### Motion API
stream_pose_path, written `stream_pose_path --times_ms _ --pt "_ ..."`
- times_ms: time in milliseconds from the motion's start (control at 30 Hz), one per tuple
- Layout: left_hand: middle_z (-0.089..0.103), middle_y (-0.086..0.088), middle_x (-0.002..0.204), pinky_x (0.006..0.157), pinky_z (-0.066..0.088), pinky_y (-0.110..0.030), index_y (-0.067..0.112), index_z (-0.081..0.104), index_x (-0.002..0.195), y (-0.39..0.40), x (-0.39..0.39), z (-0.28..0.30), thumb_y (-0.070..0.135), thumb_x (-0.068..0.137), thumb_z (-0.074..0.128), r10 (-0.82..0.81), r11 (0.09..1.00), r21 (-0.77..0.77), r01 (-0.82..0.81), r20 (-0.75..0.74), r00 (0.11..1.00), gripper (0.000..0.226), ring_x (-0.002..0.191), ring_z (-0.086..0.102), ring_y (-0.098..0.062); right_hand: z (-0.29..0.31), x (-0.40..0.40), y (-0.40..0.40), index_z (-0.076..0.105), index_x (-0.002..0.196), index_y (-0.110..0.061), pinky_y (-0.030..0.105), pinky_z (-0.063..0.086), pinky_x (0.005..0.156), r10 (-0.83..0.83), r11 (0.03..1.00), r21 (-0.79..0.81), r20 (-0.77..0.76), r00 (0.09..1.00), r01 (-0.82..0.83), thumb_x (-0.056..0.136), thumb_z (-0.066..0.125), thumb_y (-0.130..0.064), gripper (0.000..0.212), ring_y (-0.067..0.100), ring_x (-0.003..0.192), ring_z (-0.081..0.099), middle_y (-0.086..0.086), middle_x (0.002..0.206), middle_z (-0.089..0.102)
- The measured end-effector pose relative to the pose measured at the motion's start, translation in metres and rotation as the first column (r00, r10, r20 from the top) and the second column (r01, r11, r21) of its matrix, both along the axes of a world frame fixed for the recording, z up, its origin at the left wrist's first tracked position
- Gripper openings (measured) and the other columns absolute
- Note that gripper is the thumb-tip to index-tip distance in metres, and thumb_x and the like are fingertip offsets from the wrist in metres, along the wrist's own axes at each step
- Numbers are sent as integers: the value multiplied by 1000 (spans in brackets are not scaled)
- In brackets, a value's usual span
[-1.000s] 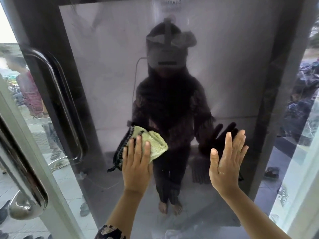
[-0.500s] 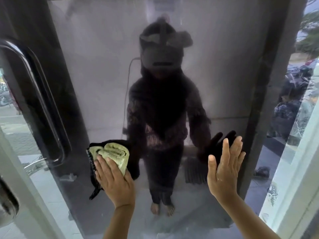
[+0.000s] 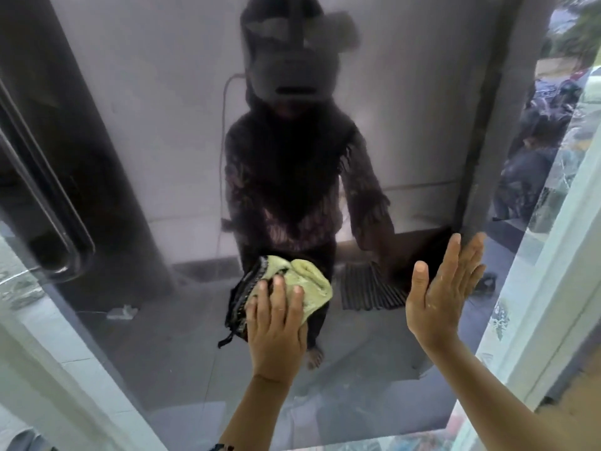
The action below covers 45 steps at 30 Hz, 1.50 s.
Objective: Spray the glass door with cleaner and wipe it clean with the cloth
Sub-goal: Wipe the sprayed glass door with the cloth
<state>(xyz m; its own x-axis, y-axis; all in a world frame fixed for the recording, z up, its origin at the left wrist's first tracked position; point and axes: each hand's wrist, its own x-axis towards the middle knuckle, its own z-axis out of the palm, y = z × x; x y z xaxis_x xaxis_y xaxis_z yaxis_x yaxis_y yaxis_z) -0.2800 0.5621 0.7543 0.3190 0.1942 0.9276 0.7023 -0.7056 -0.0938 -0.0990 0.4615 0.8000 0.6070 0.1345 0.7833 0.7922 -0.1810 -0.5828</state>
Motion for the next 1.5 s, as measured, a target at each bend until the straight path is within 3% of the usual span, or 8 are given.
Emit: stream_pose_path --times_ms 267,633,733,833,900,1133,1267,1500 --pt "41 4 138 102 26 -34 24 42 128 -13 28 -60 21 85 41 -115 971 140 196 -445 888 43 121 40 -19 -43 10 -8 24 135 7 34 -6 113 10 1000 6 75 997 -10 93 34 -23 53 34 136 5 33 144 11" --pt "28 2 143 109 14 -36 20 32 137 8 -7 -87 12 78 43 -41 950 205 237 -668 743 61 127 33 -19 -88 -4 -3 17 139 -5 35 -3 114 9 996 -91 66 998 -3 97 19 -43 57 32 138 4 22 146 5" --pt "33 1 139 111 10 -36 23 38 130 15 -35 -95 14 77 43 -21 974 165 153 -609 793 55 121 38 -19 -89 -6 -3 17 139 -5 35 -1 114 6 996 -94 76 997 2 97 19 -42 56 33 138 6 20 146 5" --pt "36 -9 132 112 8 -39 18 45 119 22 -58 -96 18 93 31 31 995 102 8 -372 928 30 112 42 -29 -87 -7 -1 21 138 0 45 7 113 -3 997 -78 67 998 8 97 21 -41 58 36 138 8 20 146 6" --pt "39 -17 126 112 10 -41 9 44 116 20 -61 -95 24 99 23 71 997 34 -66 -201 977 31 112 40 -37 -89 -10 0 24 137 4 50 11 111 -5 998 -64 58 998 9 97 22 -39 59 36 137 9 21 145 6" --pt "42 -15 133 100 28 -45 8 43 123 -1 -4 -76 25 98 23 -56 998 14 56 -20 998 37 119 38 -35 -109 -10 4 25 136 6 50 9 111 -33 999 -17 35 999 34 96 32 -26 53 35 137 8 31 145 13" --pt "33 -3 138 103 27 -39 18 40 132 -11 30 -86 26 89 39 -171 970 126 208 -257 951 43 124 39 -25 -122 -3 4 20 138 2 46 3 112 -45 998 45 -8 999 45 92 39 -10 51 30 137 4 25 146 8" --pt "30 3 143 107 23 -33 19 35 137 -11 27 -148 17 80 51 -144 948 134 290 -630 763 60 127 43 -16 -164 3 -5 21 137 9 30 -7 112 -52 998 36 5 999 52 93 36 -11 50 34 137 5 36 144 11"
